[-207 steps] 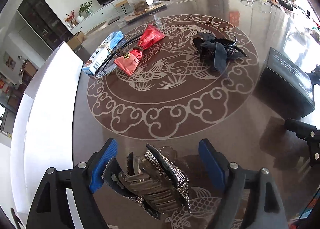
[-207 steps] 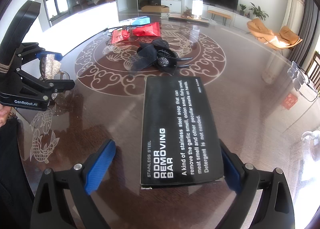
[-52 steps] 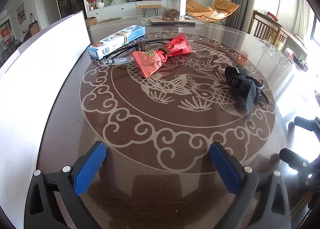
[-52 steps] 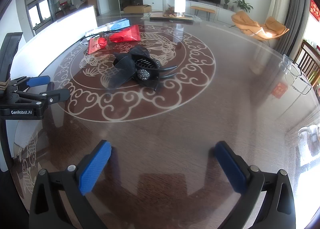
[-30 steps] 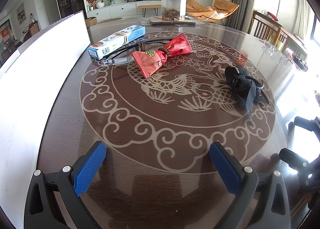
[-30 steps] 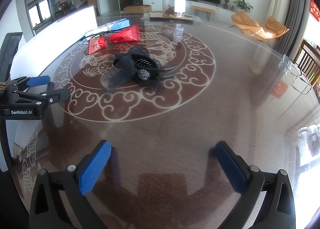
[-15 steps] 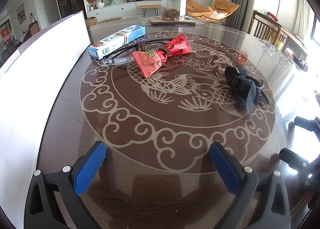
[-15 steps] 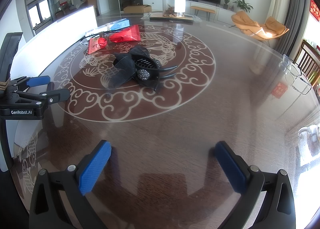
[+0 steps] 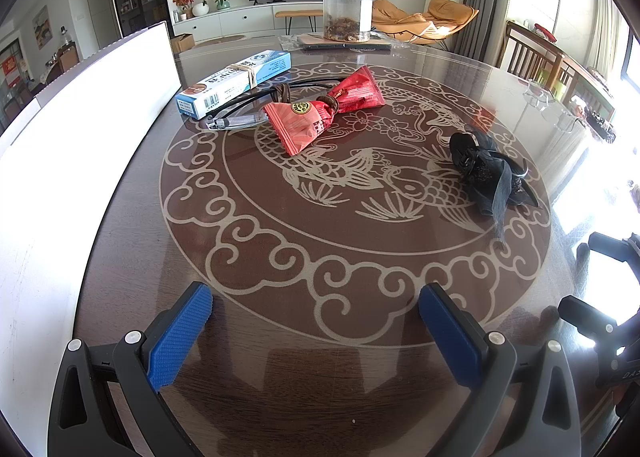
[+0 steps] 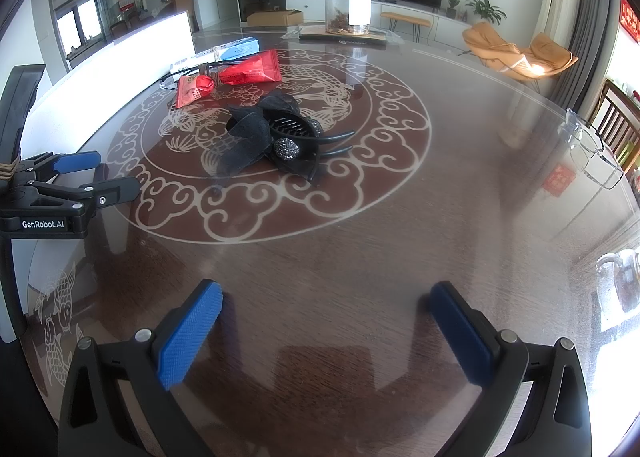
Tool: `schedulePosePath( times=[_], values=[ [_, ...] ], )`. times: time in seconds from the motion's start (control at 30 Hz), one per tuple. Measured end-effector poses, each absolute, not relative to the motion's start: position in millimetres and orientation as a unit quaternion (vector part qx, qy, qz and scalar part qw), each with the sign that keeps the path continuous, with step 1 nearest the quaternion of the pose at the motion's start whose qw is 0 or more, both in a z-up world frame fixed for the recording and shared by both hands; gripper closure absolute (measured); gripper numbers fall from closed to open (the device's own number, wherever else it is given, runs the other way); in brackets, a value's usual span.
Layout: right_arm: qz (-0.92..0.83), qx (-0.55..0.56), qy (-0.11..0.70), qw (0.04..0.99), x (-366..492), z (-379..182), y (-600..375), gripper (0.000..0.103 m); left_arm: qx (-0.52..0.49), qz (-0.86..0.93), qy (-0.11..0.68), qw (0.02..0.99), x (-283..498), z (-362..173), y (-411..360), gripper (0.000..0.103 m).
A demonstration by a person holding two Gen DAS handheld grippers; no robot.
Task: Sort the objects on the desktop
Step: 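Grasp the black scrunchie with claw clip with the right gripper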
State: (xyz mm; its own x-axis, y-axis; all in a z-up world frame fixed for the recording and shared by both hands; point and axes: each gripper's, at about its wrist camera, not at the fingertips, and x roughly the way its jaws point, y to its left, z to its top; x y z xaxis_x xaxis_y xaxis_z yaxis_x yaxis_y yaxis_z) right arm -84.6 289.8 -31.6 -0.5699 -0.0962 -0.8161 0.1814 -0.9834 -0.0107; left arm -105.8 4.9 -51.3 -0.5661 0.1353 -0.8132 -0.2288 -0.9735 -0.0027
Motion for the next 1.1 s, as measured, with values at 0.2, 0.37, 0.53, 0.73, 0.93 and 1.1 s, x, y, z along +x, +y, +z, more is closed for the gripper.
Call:
schedulePosePath(
  times=[0.2,0.37,0.53,0.73,0.93,1.1],
  values=[
    [-0.885,0.457,0.047,0.078,-84.6,-31.7,289.8,0.0,-0.454,0.883,0.051,0.103,-105.8,-51.2,5.1,0.0],
    [-0.885,0.457,0.047,0.078,-84.5,-31.6,289.8,0.0,-0.454,0.883,0.052,0.103,-105.8,-51.3,5.2,0.0],
    [-0.881,0.456,0.064,0.113,-98.7,-31.5,283.1,0.0,-0.454,0.883,0.051,0.103,-106.0,-51.5,4.9,0.0],
    [-0.871,0.456,0.089,0.162,-175.2,-32.5,256.7,0.0,-0.454,0.883,0.052,0.103,-105.9,-51.5,5.0,0.0],
    [-0.87,0.437,0.101,0.203,-201.6,-25.0,236.2,0.057,-0.454,0.883,0.051,0.103,-106.0,-51.4,5.0,0.0],
    [-0.876,0.433,0.093,0.191,-168.4,-25.5,255.4,0.062,-0.454,0.883,0.051,0.103,-106.2,-51.4,5.0,0.0]
  ],
)
